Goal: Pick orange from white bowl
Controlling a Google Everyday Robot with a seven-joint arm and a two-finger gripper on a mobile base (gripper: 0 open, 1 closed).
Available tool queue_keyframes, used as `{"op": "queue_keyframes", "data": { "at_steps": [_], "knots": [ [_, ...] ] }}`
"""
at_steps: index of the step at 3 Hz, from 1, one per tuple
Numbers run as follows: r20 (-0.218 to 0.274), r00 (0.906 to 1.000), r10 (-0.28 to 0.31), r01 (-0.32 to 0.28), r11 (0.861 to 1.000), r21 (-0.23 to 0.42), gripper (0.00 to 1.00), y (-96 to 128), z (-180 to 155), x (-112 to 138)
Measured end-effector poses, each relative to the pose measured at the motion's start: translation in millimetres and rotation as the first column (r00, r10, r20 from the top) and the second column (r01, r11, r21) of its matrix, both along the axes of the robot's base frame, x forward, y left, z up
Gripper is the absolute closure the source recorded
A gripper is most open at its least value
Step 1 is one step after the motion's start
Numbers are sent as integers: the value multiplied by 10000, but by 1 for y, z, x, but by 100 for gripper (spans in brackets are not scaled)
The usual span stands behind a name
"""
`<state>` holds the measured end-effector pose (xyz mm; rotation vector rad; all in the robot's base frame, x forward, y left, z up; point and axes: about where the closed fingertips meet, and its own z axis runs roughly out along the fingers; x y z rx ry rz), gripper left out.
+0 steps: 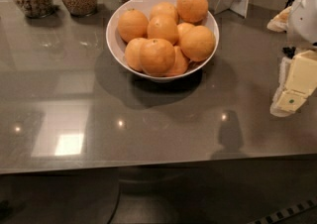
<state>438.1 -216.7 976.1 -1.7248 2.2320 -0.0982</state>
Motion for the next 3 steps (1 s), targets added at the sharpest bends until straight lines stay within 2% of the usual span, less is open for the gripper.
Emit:
{"op": "queue_keyframes", "data": {
  "at_steps": [1,2,3],
  "knots": [
    [2,10000,0,0,10000,6,0,0,0,0],
    [293,9996,47,-68,9973,727,0,8,6,10],
    [947,9955,3,-223,9725,2317,0,26,19,33]
  ]
}}
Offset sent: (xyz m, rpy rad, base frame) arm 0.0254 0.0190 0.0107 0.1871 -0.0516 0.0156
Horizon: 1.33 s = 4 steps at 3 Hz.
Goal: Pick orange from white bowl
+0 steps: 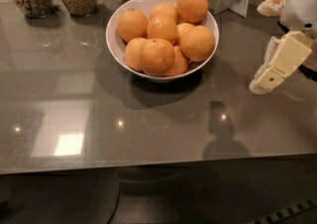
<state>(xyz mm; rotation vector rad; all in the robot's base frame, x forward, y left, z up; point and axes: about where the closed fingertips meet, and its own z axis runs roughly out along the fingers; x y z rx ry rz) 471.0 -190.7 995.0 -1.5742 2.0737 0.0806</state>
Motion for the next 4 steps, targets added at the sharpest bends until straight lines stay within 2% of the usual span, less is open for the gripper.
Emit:
{"op": "queue_keyframes", "data": {
  "at_steps": [1,2,3,4],
  "knots": [
    [554,9985,-5,-81,9880,1542,0,32,13,29],
    [554,9985,-6,-80,9880,1542,0,32,13,29],
    [833,9961,-275,146,9883,1518,0,26,2,36],
    [1480,9863,-728,471,9843,1702,0,20,-10,59]
  ]
}}
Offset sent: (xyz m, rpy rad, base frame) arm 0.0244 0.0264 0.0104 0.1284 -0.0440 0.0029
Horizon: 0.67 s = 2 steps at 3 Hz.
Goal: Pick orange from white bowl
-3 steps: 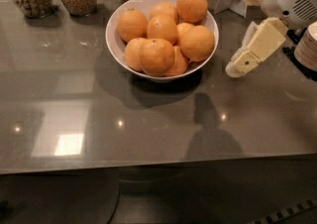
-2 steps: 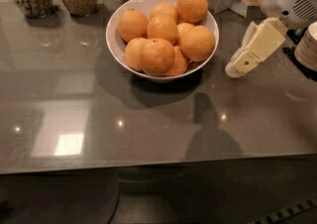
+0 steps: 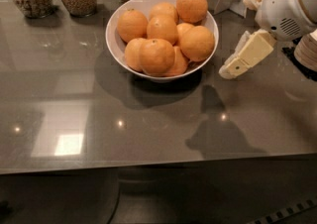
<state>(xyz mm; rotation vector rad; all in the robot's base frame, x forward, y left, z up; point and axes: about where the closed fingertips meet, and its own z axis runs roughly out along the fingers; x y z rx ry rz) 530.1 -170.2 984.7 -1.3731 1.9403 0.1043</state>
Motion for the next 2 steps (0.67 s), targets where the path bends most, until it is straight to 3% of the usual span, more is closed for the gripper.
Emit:
{"op": "queue_keyframes", "data": {
  "at_steps": [1,2],
  "knots": [
    [485,9986,-232,216,9993,319,0,5,-7,28],
    [625,9976,-296,262,9981,549,19,12,-14,49]
  ]
}}
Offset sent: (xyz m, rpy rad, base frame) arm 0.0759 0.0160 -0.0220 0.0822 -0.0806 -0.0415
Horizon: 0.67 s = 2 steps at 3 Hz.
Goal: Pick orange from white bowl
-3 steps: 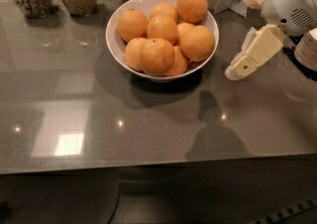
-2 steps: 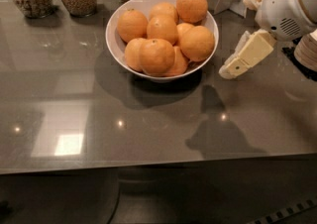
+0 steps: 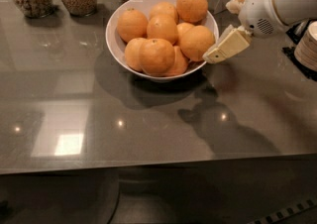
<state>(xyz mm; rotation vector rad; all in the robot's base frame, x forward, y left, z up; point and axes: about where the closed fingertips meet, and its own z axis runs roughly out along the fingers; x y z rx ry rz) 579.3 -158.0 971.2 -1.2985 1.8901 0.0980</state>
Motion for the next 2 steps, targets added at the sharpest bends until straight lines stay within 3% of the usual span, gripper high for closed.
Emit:
{"op": "queue_keyframes", "data": {
  "at_steps": [1,2],
  "knots": [
    [-113,9999,39,-36,9997,254,33,6,-10,13],
    [-231,9997,75,-65,9989,455,31,11,-17,21]
  ]
}}
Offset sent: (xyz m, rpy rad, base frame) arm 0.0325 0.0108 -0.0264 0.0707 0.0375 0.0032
